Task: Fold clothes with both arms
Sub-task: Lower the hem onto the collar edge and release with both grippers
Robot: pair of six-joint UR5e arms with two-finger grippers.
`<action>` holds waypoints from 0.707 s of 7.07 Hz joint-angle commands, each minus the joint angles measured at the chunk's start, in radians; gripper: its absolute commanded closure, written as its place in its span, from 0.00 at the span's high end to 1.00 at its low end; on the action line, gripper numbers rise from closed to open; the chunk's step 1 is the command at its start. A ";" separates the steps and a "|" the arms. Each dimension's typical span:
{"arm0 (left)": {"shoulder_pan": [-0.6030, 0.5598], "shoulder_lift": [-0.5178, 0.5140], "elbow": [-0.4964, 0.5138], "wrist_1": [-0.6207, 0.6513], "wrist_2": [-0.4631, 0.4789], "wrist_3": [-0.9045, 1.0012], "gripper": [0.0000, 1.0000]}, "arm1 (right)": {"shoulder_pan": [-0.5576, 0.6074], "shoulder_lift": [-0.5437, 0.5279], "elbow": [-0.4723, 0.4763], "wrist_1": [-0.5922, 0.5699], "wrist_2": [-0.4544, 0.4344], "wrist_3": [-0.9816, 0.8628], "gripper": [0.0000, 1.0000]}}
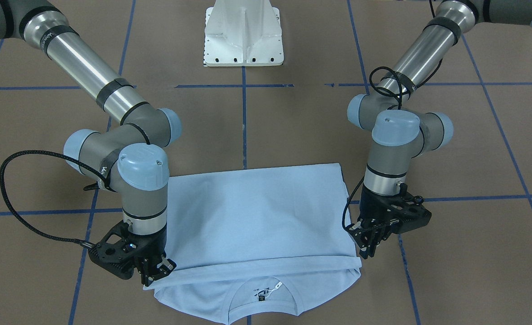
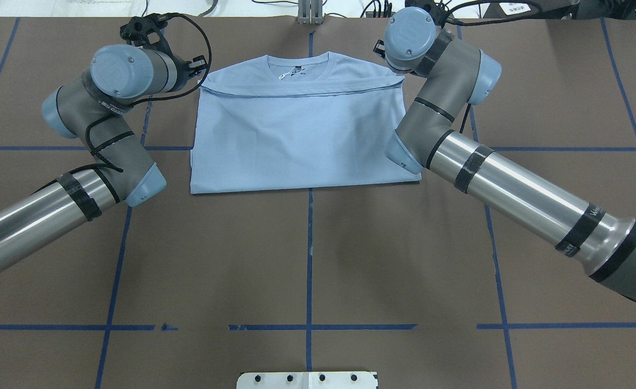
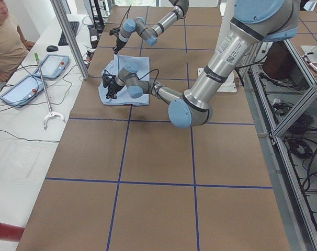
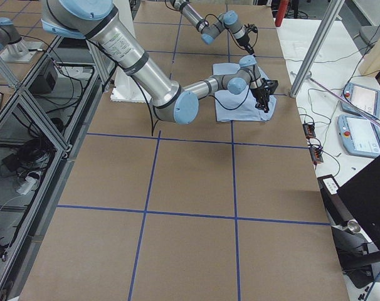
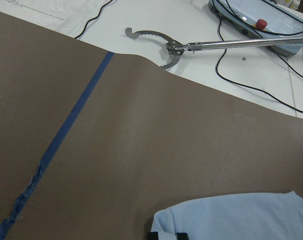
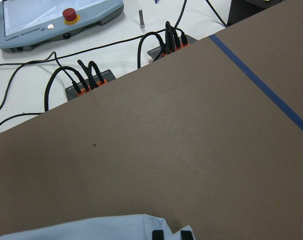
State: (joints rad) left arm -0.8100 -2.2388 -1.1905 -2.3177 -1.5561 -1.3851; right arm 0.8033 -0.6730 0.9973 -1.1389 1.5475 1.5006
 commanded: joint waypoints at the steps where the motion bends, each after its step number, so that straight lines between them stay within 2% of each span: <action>1: -0.005 0.001 -0.001 -0.055 -0.024 0.000 0.40 | 0.004 -0.017 0.071 -0.001 0.046 0.000 0.74; 2: -0.008 0.002 -0.004 -0.089 -0.089 0.000 0.42 | 0.005 -0.121 0.234 -0.024 0.133 0.013 0.76; 3: -0.009 0.002 -0.012 -0.112 -0.116 -0.002 0.41 | -0.036 -0.263 0.430 -0.068 0.158 0.073 0.78; 5: -0.009 0.002 -0.017 -0.114 -0.116 -0.012 0.41 | -0.129 -0.435 0.600 -0.079 0.155 0.189 0.78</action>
State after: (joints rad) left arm -0.8187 -2.2366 -1.2035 -2.4270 -1.6677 -1.3926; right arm 0.7279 -0.9982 1.4844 -1.2090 1.6980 1.6286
